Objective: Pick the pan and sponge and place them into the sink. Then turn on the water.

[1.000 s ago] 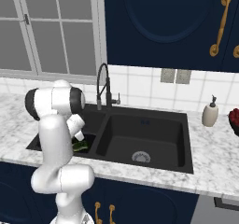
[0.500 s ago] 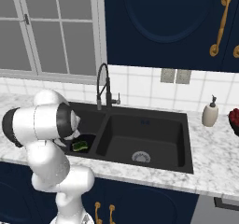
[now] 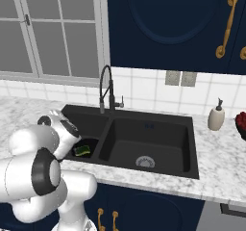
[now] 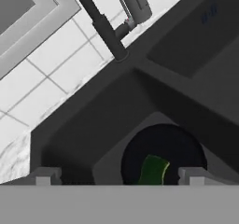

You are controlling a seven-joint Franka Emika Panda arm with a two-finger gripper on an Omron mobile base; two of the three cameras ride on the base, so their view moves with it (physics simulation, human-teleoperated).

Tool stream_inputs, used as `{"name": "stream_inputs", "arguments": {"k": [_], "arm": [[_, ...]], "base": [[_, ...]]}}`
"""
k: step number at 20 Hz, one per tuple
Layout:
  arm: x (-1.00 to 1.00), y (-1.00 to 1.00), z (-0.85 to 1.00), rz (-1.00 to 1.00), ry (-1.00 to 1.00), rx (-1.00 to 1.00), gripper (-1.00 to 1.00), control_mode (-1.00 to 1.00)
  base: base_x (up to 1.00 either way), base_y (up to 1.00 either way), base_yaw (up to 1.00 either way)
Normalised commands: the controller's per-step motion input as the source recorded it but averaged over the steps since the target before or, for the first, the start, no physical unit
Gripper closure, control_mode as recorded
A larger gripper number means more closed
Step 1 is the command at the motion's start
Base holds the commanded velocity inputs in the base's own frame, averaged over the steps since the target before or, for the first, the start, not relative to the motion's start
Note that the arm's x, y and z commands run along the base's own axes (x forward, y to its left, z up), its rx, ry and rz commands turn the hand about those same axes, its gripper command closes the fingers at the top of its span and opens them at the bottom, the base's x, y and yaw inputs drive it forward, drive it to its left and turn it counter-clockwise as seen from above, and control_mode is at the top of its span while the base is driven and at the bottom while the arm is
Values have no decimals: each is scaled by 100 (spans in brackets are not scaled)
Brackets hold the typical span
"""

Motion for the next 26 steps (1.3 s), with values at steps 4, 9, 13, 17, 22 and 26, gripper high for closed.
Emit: {"name": "stream_inputs", "arguments": {"k": [4,9,13,17,22,26], "arm": [[-16,0,100,0,2,2,-100,-100],[-23,0,88,0,9,8,-100,-100],[-42,-19,48,-2,12,21,-100,-100],[-51,-36,22,-11,3,31,-100,-100],[-29,-49,9,-13,8,37,-100,-100],[-7,-67,0,-20,8,38,-100,-100]], "base": [[0,0,0],[0,0,0],[0,0,0],[0,0,0],[0,0,0],[0,0,0]]}}
